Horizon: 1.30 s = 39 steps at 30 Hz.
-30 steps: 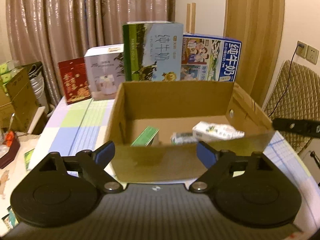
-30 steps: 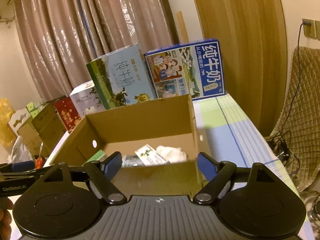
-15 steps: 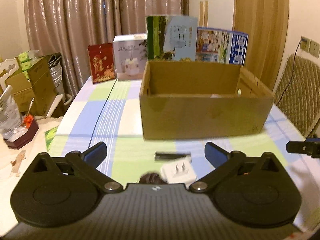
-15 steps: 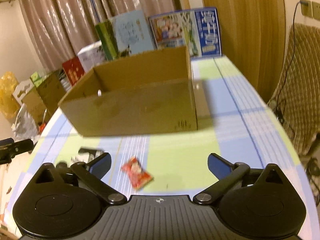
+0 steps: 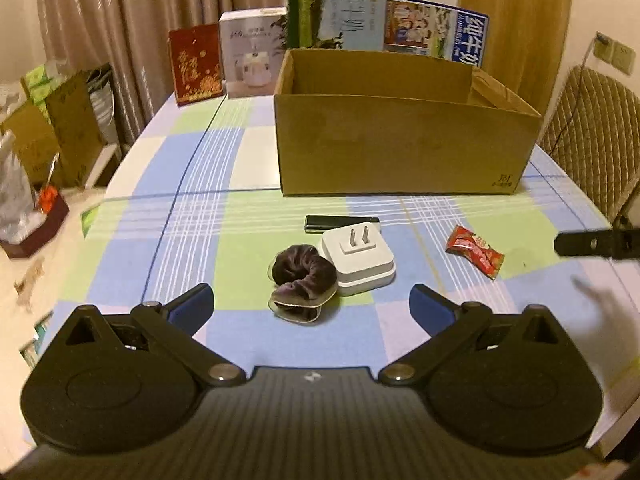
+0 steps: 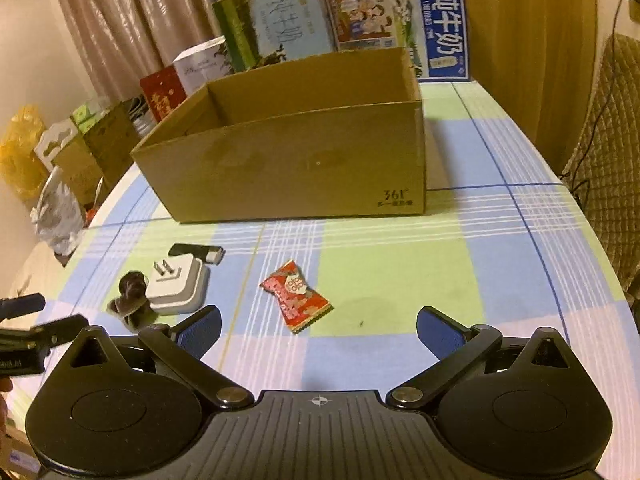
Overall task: Organize objects
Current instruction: 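Move both tools back over the remaining items on the table, then grasp the red candy packet with the right tool while the left tool grasps the brown scrunchie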
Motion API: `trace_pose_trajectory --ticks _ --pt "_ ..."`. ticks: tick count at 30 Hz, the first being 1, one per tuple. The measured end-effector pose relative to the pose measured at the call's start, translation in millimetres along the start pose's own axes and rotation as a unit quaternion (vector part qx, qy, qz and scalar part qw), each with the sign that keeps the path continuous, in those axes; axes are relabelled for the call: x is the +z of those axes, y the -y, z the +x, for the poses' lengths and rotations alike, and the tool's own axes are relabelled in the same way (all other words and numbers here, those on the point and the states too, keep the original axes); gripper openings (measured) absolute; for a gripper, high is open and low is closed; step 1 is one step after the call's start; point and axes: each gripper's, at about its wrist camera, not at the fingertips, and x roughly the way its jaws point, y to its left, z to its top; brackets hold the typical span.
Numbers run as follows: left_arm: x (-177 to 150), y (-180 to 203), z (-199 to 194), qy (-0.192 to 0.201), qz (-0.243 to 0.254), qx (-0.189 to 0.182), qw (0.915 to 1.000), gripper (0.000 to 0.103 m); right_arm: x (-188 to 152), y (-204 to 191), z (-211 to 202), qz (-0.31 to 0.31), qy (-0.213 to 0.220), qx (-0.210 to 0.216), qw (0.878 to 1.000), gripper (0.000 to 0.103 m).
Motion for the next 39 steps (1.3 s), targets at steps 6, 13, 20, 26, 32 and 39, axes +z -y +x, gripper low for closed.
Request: trace_pose_trajectory --ticks 6,13,20,26,32,39 --pt "0.6 -5.4 6.9 -0.003 -0.014 0.005 0.9999 0.102 -2.4 0.4 3.5 -0.005 -0.006 -0.003 1.000 0.101" --pt "2.5 -3.5 15.4 -0.017 0.013 -0.002 0.9998 0.102 -2.8 -1.9 7.2 -0.010 -0.012 -0.001 1.000 0.101" --pt "6.8 -9.2 24.3 -0.033 0.082 -0.013 0.9960 0.102 -3.6 -4.6 12.7 -0.021 -0.020 0.002 1.000 0.101" --pt "11.4 -15.7 34.0 -0.046 0.145 -0.025 0.9881 0.102 -2.9 -16.8 25.5 -0.074 -0.025 -0.001 0.997 0.101" --pt "16.9 -29.4 52.0 -0.051 0.179 -0.041 0.9817 0.096 -0.1 -31.4 40.5 -0.155 -0.025 0.001 0.988 0.098" --pt "17.2 -28.4 75.7 -0.059 0.225 -0.059 0.9708 0.090 7.6 -30.8 68.7 -0.167 -0.054 0.012 0.984 0.090"
